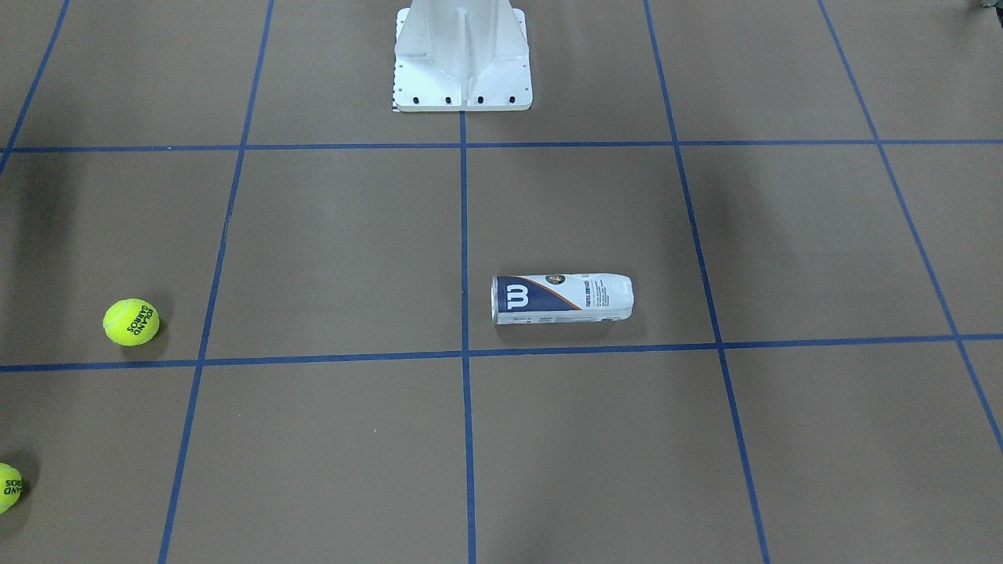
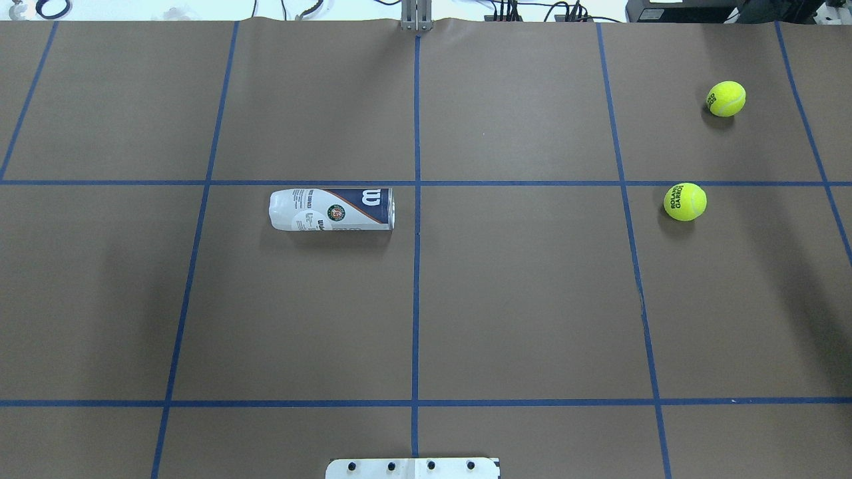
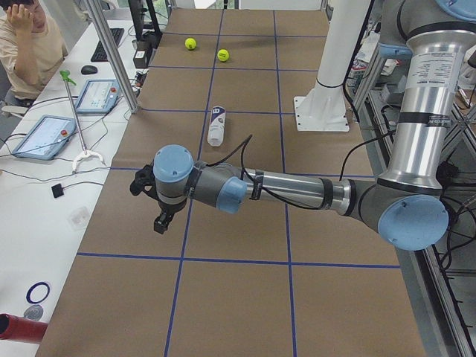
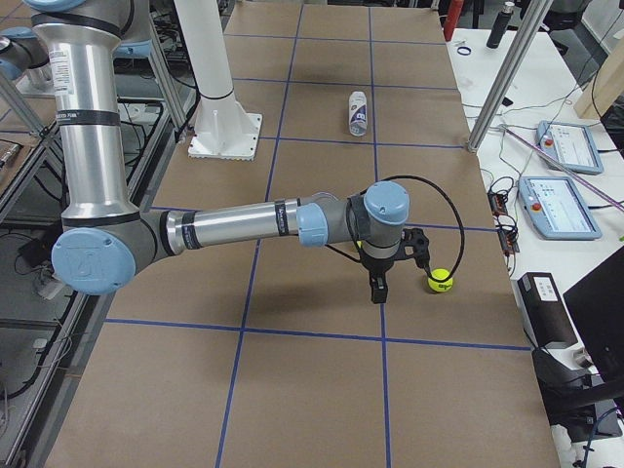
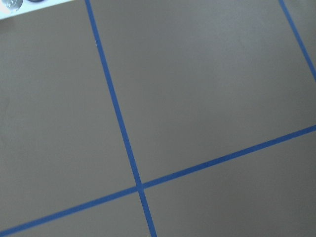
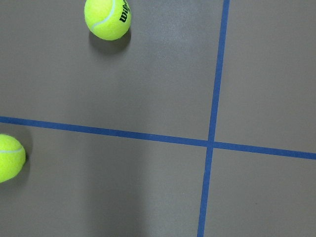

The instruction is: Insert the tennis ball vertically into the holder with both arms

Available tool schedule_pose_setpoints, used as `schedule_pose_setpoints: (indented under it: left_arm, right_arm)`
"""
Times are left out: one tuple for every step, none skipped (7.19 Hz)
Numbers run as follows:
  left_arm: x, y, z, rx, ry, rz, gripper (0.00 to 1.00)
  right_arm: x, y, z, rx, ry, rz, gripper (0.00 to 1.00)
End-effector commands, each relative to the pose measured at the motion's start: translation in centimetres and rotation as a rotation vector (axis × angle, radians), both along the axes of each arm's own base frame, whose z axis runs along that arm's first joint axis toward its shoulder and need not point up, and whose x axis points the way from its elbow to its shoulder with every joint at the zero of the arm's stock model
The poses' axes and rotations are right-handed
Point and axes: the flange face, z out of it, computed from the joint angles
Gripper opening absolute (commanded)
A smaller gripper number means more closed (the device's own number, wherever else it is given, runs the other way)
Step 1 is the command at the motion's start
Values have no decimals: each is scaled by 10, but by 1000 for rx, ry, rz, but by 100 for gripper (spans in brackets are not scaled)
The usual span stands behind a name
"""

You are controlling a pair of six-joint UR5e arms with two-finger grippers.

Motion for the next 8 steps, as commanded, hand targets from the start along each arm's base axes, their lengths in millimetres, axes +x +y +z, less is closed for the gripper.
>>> schedule_pose_setpoints:
  left_arm:
    - [60, -41, -92, 204, 15, 87, 100]
    - [84, -58, -140, 279, 16, 117, 100]
    - [125, -74, -189, 350, 31, 176, 99]
    - [168, -78, -236, 425, 46, 237, 100]
    - [215, -83, -297, 523, 24, 252, 100]
    - [264, -71, -309, 538, -2, 292, 100]
    - [316, -54, -320, 598, -11, 378, 100]
    - [345, -45, -328, 669, -44, 477, 100]
  right_arm:
    - [0, 1, 1, -4, -1, 0, 100]
    - [0, 1, 1, -5, -1, 2, 100]
    - [0, 2, 2, -6, -1, 2, 100]
    - [0, 1, 2, -5, 1, 2, 100]
    - [0, 1, 2, -4, 1, 2, 100]
    - [0, 2, 2, -6, 1, 2, 100]
    - [0, 3, 3, -8, 1, 2, 100]
    - [0, 3, 3, -8, 1, 2, 100]
